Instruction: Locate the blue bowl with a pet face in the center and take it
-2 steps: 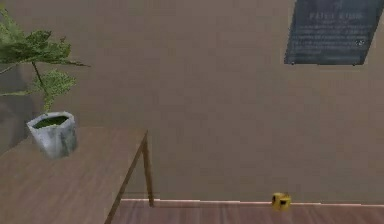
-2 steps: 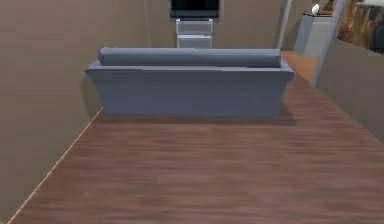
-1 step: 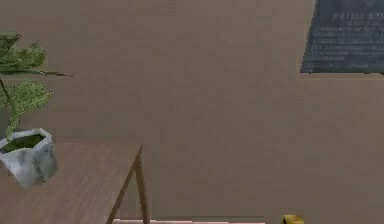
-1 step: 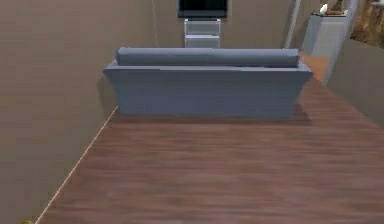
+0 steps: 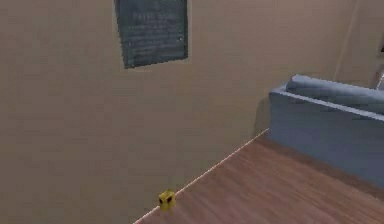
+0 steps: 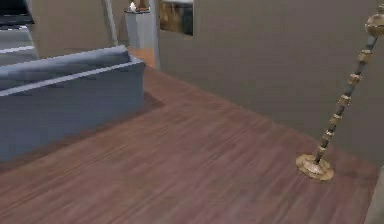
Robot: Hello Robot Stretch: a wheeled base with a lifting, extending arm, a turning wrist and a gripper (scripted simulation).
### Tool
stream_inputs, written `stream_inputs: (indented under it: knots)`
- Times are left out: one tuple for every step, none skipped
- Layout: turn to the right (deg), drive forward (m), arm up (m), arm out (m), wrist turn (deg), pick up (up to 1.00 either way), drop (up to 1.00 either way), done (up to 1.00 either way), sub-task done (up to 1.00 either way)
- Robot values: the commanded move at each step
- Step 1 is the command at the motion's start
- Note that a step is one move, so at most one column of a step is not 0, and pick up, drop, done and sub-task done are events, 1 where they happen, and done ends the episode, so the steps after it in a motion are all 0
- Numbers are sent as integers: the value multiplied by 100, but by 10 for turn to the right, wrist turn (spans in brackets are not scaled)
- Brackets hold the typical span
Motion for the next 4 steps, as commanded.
stream_inputs:
  knots:
    - [450, 0, 0, 0, 0, 0, 0, 0, 0]
    - [0, 20, 0, 0, 0, 0, 0, 0, 0]
    - [-450, 0, 0, 0, 0, 0, 0, 0, 0]
    - [-420, 0, 0, 0, 0, 0, 0, 0, 0]
